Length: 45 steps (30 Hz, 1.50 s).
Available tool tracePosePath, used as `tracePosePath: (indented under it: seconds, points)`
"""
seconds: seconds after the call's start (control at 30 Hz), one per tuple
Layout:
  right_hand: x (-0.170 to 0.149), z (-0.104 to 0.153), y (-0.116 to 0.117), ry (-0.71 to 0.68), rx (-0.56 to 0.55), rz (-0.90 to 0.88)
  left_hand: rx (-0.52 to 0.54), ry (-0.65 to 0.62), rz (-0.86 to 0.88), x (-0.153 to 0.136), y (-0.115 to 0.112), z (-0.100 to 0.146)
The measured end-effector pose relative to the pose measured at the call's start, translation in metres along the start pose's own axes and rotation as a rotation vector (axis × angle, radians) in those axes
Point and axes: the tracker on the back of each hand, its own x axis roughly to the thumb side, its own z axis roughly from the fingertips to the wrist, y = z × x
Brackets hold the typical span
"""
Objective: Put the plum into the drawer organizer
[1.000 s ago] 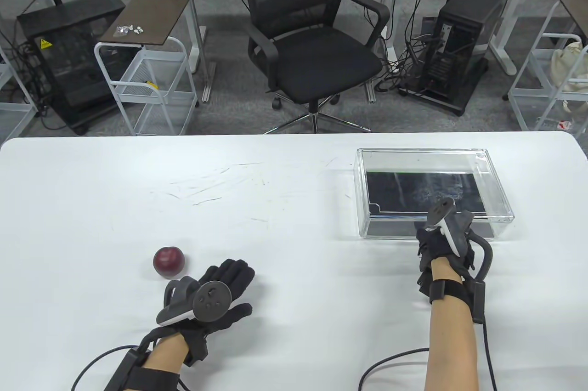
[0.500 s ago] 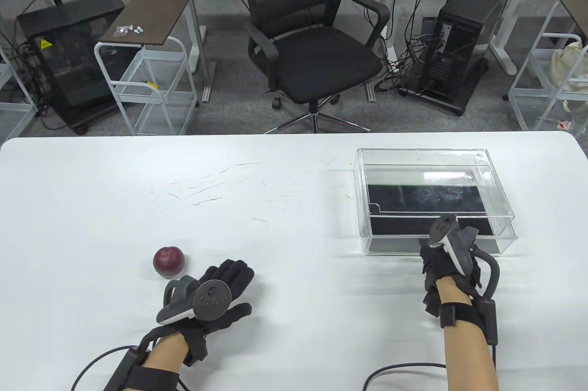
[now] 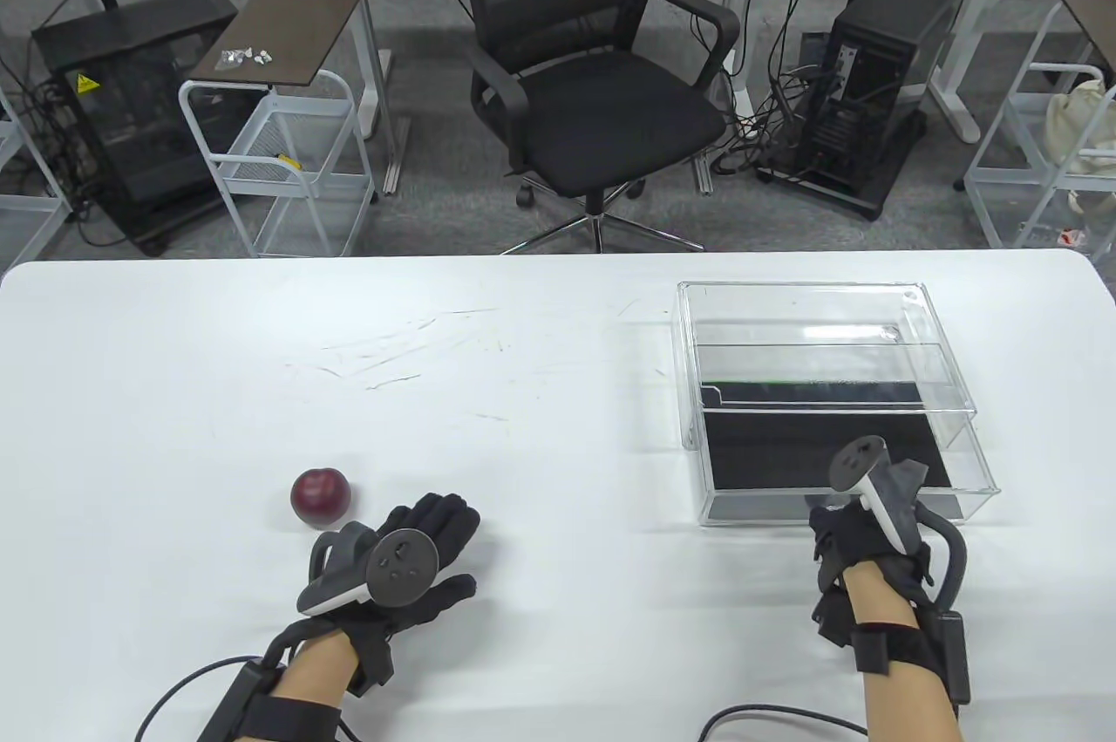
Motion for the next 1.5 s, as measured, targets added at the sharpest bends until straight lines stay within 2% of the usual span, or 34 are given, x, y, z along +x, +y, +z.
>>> tracePosePath:
  seconds: [0.1, 0.2, 0.27, 0.37, 0.4, 0.43, 0.5, 0.6, 0.7, 0.77, 0.83, 0.9, 0.97, 1.03, 1.13, 1.17, 1.27, 1.5]
  points:
    - [0.001, 0.011, -0.004, 0.001, -0.049, 0.014, 0.009, -0.006, 0.000, 0.001, 0.001, 0.000]
    - [0.011, 0.036, -0.018, -0.049, -0.205, 0.086, 0.018, -0.009, 0.000, 0.002, 0.002, 0.001]
    - [0.026, 0.061, -0.026, -0.165, -0.311, 0.087, 0.022, -0.009, 0.003, 0.002, 0.003, 0.001]
    - [0.059, 0.109, -0.023, -0.589, -0.407, 0.053, 0.024, -0.010, 0.011, 0.001, 0.003, 0.001]
    - [0.066, 0.118, -0.020, -0.674, -0.402, 0.064, 0.025, -0.010, 0.012, 0.001, 0.003, 0.001]
    - [0.078, 0.136, -0.012, -0.829, -0.387, 0.108, 0.025, -0.010, 0.012, 0.001, 0.003, 0.001]
    - [0.094, 0.158, 0.003, -0.985, -0.393, 0.146, 0.025, -0.011, 0.011, 0.001, 0.003, 0.001]
    - [0.110, 0.176, 0.029, -1.117, -0.381, 0.196, 0.026, -0.007, 0.009, 0.000, 0.003, 0.001]
    - [0.116, 0.174, 0.050, -1.161, -0.377, 0.246, 0.037, 0.016, 0.009, -0.003, 0.004, 0.002]
    - [0.116, 0.171, 0.058, -1.180, -0.381, 0.268, 0.082, 0.080, -0.010, -0.011, 0.012, 0.003]
    - [0.116, 0.170, 0.060, -1.182, -0.362, 0.276, 0.181, 0.196, 0.016, -0.026, 0.026, 0.010]
    - [0.115, 0.169, 0.061, -1.187, -0.352, 0.254, 0.346, 0.363, 0.092, -0.050, 0.041, 0.024]
    - [0.115, 0.168, 0.061, -1.187, -0.341, 0.242, 0.393, 0.519, 0.154, -0.073, 0.045, 0.037]
    - [0.115, 0.167, 0.062, -1.189, -0.333, 0.239, 0.359, 0.628, 0.208, -0.091, 0.040, 0.044]
    - [0.114, 0.167, 0.063, -1.187, -0.317, 0.238, 0.205, 0.780, 0.191, -0.107, 0.029, 0.047]
    - [0.114, 0.167, 0.063, -1.186, -0.315, 0.237, 0.186, 0.804, 0.179, -0.110, 0.027, 0.047]
    - [0.112, 0.166, 0.063, -1.180, -0.300, 0.228, 0.211, 0.766, 0.251, -0.117, 0.019, 0.037]
    - [0.111, 0.166, 0.062, -1.180, -0.285, 0.223, 0.114, 0.836, 0.208, -0.128, 0.013, 0.016]
